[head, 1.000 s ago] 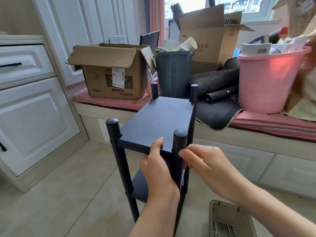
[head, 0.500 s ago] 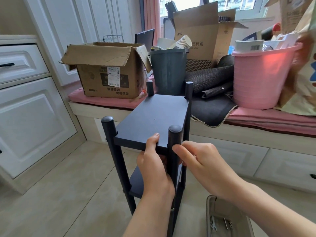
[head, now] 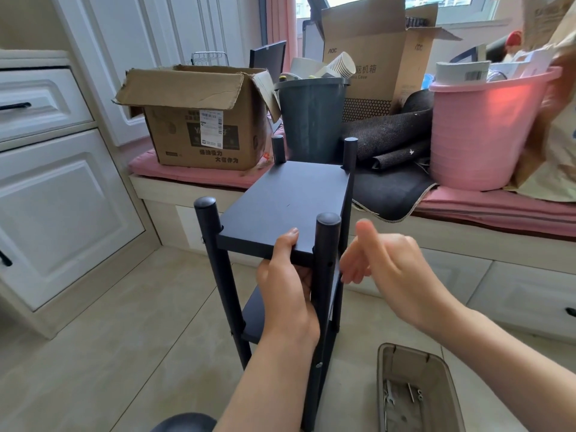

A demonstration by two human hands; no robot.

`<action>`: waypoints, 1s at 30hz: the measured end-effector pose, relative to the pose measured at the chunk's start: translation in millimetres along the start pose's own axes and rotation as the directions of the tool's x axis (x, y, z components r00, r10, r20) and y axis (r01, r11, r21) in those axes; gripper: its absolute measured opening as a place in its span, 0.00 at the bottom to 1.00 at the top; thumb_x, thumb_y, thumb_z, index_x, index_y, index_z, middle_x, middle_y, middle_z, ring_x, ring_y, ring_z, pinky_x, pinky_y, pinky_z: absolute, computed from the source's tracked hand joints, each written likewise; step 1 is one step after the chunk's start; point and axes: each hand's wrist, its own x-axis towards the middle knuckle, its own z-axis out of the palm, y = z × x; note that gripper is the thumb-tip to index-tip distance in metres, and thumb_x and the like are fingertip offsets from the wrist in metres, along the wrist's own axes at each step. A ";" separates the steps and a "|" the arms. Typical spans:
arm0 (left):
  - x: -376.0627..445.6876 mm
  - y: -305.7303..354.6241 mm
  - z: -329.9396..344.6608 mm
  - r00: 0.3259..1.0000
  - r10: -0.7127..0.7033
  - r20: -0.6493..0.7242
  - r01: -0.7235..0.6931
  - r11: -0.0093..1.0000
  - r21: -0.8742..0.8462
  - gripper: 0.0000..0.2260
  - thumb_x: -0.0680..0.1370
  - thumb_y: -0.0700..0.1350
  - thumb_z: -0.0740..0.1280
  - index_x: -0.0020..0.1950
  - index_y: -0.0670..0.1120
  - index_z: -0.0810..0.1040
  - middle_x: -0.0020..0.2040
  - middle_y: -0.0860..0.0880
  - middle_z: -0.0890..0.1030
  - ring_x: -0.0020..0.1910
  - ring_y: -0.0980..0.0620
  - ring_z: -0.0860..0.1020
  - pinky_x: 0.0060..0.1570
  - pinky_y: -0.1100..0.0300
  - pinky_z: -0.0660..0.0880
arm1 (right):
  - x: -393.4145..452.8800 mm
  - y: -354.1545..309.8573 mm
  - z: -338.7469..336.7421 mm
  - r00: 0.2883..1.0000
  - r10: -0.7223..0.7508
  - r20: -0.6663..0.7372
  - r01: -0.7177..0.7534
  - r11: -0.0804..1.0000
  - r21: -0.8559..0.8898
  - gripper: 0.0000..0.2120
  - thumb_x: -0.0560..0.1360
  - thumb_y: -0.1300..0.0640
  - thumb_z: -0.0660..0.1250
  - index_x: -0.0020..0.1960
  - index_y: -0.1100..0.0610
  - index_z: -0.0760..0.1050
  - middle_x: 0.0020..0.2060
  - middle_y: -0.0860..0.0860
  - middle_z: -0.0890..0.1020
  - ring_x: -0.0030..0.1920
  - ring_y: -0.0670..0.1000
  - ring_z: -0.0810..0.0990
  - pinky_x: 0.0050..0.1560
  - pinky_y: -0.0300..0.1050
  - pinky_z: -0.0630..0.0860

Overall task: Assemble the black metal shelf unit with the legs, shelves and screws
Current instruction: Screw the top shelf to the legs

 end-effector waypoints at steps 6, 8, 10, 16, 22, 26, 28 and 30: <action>0.6 -5.3 8.2 0.999 0.014 -0.029 -0.015 0.998 -0.058 0.19 0.77 0.49 0.70 0.65 0.41 0.78 0.47 0.46 0.81 0.42 0.48 0.81 0.33 0.60 0.78 | 11.5 31.2 -23.7 0.970 0.243 -0.031 -0.238 0.965 0.113 0.30 0.84 0.48 0.53 0.35 0.65 0.81 0.29 0.59 0.83 0.33 0.59 0.81 0.39 0.49 0.77; -0.8 -11.1 13.5 0.999 0.007 -0.049 -0.010 0.998 -0.066 0.22 0.77 0.50 0.71 0.67 0.40 0.77 0.48 0.46 0.81 0.45 0.47 0.81 0.35 0.60 0.78 | 11.8 47.2 -32.1 0.946 0.322 0.037 -0.323 0.946 0.024 0.28 0.84 0.49 0.54 0.37 0.63 0.81 0.31 0.57 0.84 0.31 0.54 0.80 0.38 0.46 0.76; -4.1 -16.9 18.7 0.997 0.004 -0.072 -0.009 0.998 -0.067 0.27 0.76 0.52 0.71 0.70 0.39 0.74 0.49 0.46 0.79 0.45 0.47 0.80 0.32 0.62 0.78 | 9.5 65.6 -41.0 0.902 0.404 0.154 -0.393 0.914 -0.100 0.24 0.84 0.50 0.55 0.40 0.61 0.81 0.32 0.55 0.85 0.32 0.49 0.80 0.38 0.43 0.76; -10.9 -34.8 24.8 0.999 0.052 0.008 -0.051 0.998 -0.029 0.16 0.78 0.47 0.71 0.62 0.42 0.75 0.49 0.47 0.80 0.47 0.48 0.80 0.37 0.60 0.79 | -22.7 162.4 -63.7 0.707 0.602 0.371 -0.464 0.791 -0.400 0.15 0.83 0.52 0.60 0.43 0.56 0.80 0.37 0.51 0.86 0.36 0.47 0.82 0.40 0.42 0.79; -15.8 -43.4 30.3 0.977 0.158 0.144 -0.160 0.987 0.000 0.08 0.77 0.43 0.69 0.56 0.46 0.78 0.46 0.51 0.82 0.46 0.53 0.82 0.42 0.59 0.81 | -66.3 268.8 -47.3 0.566 0.751 0.340 -0.672 0.660 -0.337 0.10 0.81 0.60 0.63 0.45 0.63 0.79 0.35 0.54 0.81 0.34 0.50 0.78 0.36 0.43 0.75; -13.0 -45.1 29.1 0.961 0.153 0.232 -0.158 0.987 0.005 0.14 0.72 0.46 0.71 0.57 0.48 0.74 0.47 0.52 0.80 0.44 0.54 0.81 0.39 0.62 0.78 | -91.1 317.8 -24.0 0.506 0.791 0.344 -0.682 0.611 -0.403 0.08 0.81 0.61 0.63 0.44 0.61 0.77 0.34 0.53 0.81 0.34 0.50 0.80 0.36 0.42 0.77; -12.8 -45.0 29.0 0.956 0.140 0.259 -0.146 0.989 0.005 0.11 0.72 0.45 0.70 0.53 0.49 0.75 0.44 0.52 0.80 0.41 0.55 0.81 0.38 0.63 0.78 | -100.6 339.2 -12.7 0.489 0.811 0.322 -0.652 0.585 -0.482 0.09 0.80 0.60 0.64 0.40 0.58 0.76 0.34 0.53 0.82 0.34 0.49 0.81 0.37 0.41 0.78; -13.3 -45.1 30.7 0.951 0.131 0.282 -0.140 0.990 0.013 0.06 0.72 0.45 0.69 0.47 0.49 0.77 0.42 0.51 0.79 0.41 0.55 0.80 0.39 0.63 0.78 | -106.1 357.4 -2.8 0.463 0.833 0.303 -0.622 0.549 -0.558 0.10 0.78 0.61 0.63 0.38 0.56 0.74 0.36 0.53 0.82 0.37 0.51 0.83 0.39 0.41 0.79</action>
